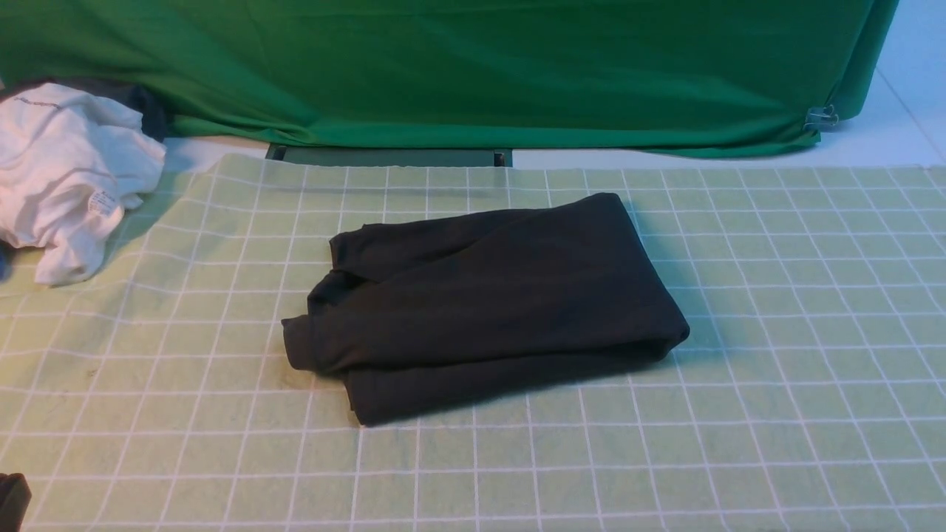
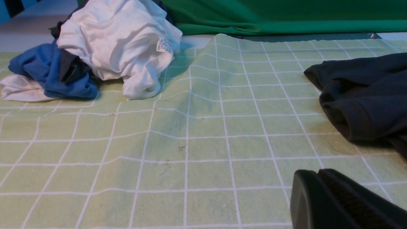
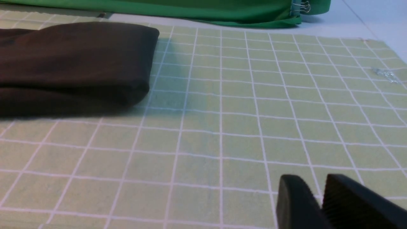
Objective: Fold a long-sleeved shirt over a green coffee tablecloth.
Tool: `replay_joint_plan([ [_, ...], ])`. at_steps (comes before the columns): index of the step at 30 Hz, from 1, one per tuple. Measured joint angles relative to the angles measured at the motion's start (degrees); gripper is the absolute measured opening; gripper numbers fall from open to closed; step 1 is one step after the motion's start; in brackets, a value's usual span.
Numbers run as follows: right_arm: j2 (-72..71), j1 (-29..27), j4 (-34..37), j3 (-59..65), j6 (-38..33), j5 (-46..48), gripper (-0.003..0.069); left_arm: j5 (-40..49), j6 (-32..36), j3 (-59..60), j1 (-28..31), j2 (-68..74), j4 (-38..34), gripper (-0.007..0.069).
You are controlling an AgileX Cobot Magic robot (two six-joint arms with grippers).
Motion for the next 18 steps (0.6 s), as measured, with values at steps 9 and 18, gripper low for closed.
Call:
replay_joint_plan([
  [9,0.0,0.0,0.0,0.0,0.0,0.0,0.0220,0.0,0.0,0.0,0.0,0.0,0.0,-0.0031],
  [18,0.0,0.0,0.0,0.0,0.0,0.0,0.0237,0.0,0.0,0.0,0.0,0.0,0.0,-0.0031],
])
